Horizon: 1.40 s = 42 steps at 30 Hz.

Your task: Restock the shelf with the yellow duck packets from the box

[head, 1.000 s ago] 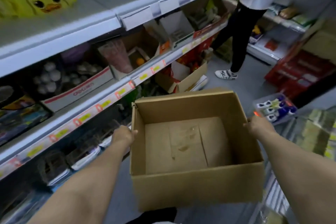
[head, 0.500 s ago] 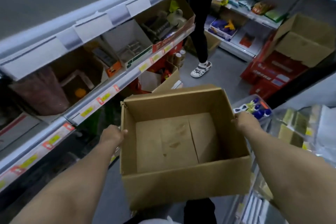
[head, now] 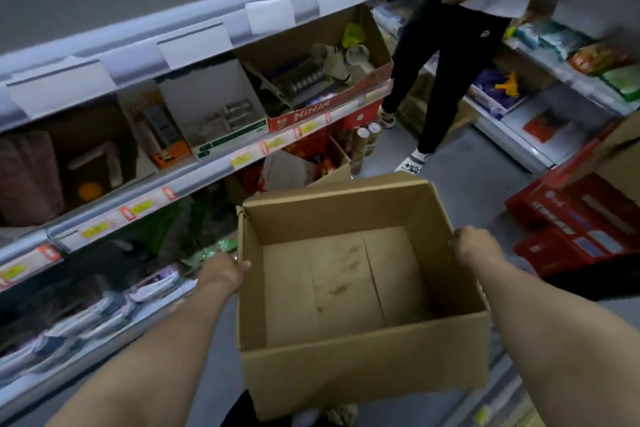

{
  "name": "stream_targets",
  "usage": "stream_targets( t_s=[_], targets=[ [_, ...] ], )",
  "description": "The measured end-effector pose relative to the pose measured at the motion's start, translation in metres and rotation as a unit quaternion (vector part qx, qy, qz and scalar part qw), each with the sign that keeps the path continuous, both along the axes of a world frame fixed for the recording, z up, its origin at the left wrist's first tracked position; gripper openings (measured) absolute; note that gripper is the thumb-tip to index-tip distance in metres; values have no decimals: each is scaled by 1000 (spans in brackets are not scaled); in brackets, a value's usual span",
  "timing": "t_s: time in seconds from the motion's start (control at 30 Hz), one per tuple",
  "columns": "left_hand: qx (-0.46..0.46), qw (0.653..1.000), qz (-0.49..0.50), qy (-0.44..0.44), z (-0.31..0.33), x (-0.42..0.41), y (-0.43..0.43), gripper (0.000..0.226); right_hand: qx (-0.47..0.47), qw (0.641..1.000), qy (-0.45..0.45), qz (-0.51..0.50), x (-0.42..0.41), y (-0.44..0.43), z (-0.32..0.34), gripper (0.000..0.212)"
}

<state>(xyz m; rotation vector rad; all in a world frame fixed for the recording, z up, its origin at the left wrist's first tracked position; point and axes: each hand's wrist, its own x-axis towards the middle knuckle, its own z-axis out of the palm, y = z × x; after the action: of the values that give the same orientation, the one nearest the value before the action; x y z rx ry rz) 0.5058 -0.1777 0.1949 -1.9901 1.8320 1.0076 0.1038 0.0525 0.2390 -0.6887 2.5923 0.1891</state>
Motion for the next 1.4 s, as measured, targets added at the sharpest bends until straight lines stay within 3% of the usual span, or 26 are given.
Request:
stream_targets(
  t_s=[0.2, 0.4, 0.53, 0.8, 1.0, 1.4],
  targets=[
    [-8, 1000, 25, -16, -13, -60, -22, 36, 10, 1000, 4, 20, -71, -51, -15, 22],
    [14, 999, 42, -1, -42, -113, -55, 58, 3, 1000, 9, 13, -131, -77, -22, 19],
    [26, 995, 93, 28, -35, -149, -51, 30, 9, 999, 18, 35, -173, -93, -18, 15],
    [38, 992, 115, -34, -37, -223, -29, 38, 3, 993, -14, 115, -270, -143, -49, 13],
    [54, 975, 216, -14, -49, -282, 10, 31, -6, 984, -24, 178, -334, -162, -62, 13],
    [63, 972, 219, -57, -49, -366, 30, 31, 20, 978, -19, 208, -415, -158, -74, 16]
  ],
)
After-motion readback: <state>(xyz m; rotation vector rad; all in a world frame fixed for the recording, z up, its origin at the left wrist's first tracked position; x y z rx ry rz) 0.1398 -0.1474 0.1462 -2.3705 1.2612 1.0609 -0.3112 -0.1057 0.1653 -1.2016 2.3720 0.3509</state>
